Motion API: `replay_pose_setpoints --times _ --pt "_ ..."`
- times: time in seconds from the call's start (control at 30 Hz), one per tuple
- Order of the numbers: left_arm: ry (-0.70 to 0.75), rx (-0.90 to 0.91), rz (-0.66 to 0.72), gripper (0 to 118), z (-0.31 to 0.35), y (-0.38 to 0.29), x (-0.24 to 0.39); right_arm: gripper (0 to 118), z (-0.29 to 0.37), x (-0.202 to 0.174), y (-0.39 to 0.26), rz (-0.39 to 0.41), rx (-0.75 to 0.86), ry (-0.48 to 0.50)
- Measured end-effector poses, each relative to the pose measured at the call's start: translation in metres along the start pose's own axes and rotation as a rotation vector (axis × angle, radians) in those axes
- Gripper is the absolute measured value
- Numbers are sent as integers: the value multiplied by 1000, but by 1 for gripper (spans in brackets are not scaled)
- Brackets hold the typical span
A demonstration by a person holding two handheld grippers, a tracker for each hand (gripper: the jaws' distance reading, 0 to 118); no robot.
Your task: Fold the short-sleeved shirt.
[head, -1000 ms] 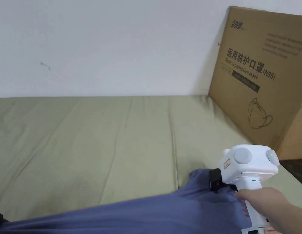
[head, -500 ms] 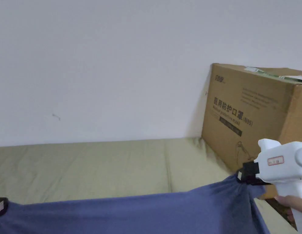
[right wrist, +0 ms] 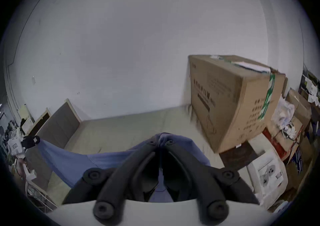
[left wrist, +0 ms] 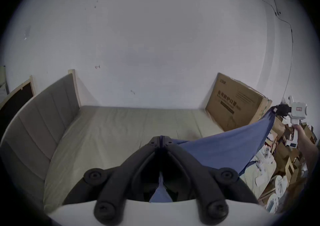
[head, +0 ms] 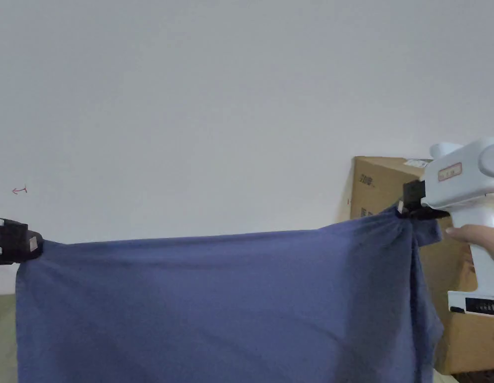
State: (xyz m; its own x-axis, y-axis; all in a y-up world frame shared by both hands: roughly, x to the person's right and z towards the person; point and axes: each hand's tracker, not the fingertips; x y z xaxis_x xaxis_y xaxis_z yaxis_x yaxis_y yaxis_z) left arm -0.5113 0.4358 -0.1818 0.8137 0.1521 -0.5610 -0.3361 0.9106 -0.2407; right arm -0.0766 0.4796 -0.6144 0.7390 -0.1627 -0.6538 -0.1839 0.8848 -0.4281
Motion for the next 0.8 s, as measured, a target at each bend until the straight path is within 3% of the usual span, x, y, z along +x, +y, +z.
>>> replay_pose_setpoints --times 0.2,0.47,0.67,0.8 --pt "94 126 -8 0 -29 52 7 1 -30 -33 68 120 127 -80" --pt "185 170 -36 0 -84 87 8 1 -73 -68 115 185 220 -154" --pt "177 154 0 0 -118 68 3 1 -97 -55 79 97 250 -160" --pt "144 21 42 0 -142 -1 -7 1 -126 -25 -11 35 132 -139"
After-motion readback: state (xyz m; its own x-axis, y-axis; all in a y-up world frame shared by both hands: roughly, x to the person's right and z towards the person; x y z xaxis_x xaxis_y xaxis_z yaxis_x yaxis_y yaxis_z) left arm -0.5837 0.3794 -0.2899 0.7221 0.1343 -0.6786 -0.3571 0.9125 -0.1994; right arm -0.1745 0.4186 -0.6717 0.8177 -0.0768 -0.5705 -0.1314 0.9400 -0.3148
